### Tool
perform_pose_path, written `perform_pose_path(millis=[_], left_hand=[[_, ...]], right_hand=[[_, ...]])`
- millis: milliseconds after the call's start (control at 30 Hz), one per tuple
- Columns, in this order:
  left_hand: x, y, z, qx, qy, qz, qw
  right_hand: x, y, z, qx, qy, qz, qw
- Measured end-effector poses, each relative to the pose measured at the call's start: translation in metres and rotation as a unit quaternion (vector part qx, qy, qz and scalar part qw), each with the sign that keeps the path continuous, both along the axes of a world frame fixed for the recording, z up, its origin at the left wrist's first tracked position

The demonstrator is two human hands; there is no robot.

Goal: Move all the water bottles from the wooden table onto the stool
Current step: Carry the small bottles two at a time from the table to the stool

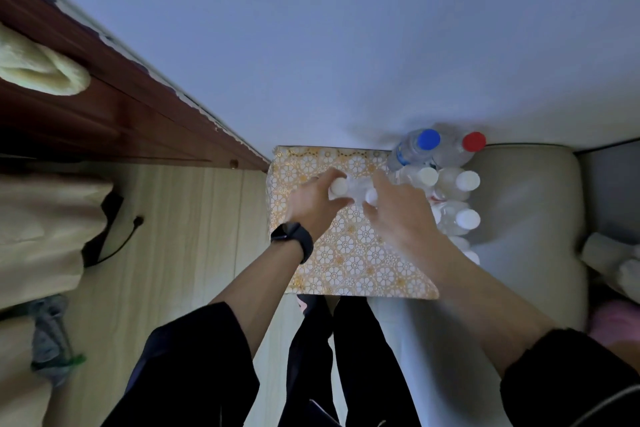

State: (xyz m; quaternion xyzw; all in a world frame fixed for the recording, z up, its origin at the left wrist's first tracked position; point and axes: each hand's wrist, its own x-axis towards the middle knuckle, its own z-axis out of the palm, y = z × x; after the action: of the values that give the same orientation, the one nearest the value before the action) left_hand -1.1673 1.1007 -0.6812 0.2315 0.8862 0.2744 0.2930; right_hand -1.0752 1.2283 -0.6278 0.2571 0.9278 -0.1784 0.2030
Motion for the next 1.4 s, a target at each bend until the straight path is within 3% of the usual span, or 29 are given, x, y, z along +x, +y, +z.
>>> perform_pose_path(millis=[267, 567, 967, 1233, 1400], left_hand=[[-0.050, 0.053, -0.005, 0.046, 0.026, 0.034, 0.998], [-0.046, 0.053, -0.004, 0.024, 0.038, -0.009, 0.999], [0.037, -0.083, 0.137, -0.020, -0.096, 0.069, 0.993], [0.058, -0.175, 0.207, -0.010, -0.019, 0.134, 0.991], [0.076, -0.231, 0.216, -0.021, 0.026, 0.247, 0.969]], right_hand=[[-0.057, 0.045, -0.011, 0.045, 0.007, -0.035, 0.998], [-0.055, 0.054, -0.021, 0.082, 0.012, -0.039, 0.996], [0.065, -0.032, 0.122, -0.082, 0.130, -0.141, 0.978], [0.106, -0.087, 0.172, -0.076, 0.189, -0.091, 0.975], [0.081, -0.132, 0.172, -0.125, 0.154, 0.047, 0.979]])
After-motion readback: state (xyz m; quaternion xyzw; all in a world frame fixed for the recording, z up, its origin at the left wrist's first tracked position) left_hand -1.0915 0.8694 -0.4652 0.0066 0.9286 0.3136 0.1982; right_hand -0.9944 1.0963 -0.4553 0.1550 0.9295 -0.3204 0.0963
